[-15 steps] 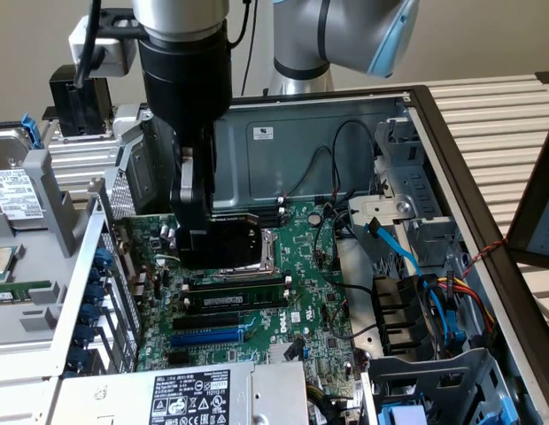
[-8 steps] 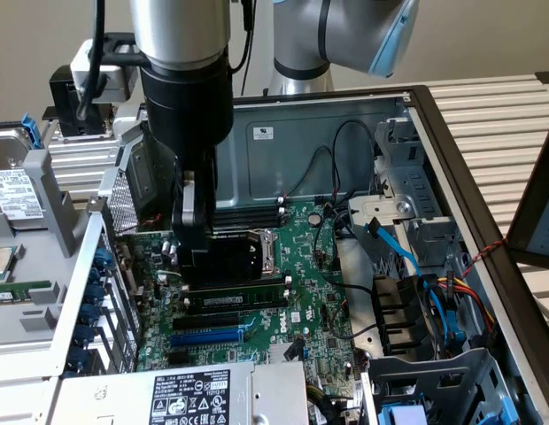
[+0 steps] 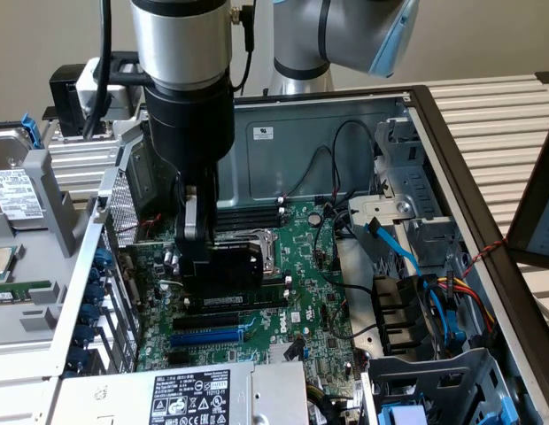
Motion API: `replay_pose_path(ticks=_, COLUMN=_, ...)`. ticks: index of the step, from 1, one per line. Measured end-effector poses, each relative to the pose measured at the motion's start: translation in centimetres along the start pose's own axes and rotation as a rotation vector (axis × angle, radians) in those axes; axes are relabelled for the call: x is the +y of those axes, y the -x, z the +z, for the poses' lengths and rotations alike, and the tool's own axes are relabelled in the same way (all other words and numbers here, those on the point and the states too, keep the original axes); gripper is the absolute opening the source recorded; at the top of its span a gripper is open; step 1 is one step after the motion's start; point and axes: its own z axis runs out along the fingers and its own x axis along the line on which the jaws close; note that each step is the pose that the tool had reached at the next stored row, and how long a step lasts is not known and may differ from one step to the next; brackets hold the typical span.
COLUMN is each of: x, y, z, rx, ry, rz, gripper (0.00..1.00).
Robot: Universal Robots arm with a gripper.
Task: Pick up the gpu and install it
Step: 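Pick up the gpu and move the gpu toward the slot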
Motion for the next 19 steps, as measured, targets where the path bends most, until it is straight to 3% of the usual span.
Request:
replay_pose_path(ticks=8, x=-0.05, y=-0.2, z=1.01, rx=-0.0002, ry=0.0004, rz=0.0, gripper=0.27)
replay_pose_path(ticks=19, x=-0.05, y=-0.3, z=1.63, rx=-0.0001, ry=0.0008, rz=0.0, gripper=0.27)
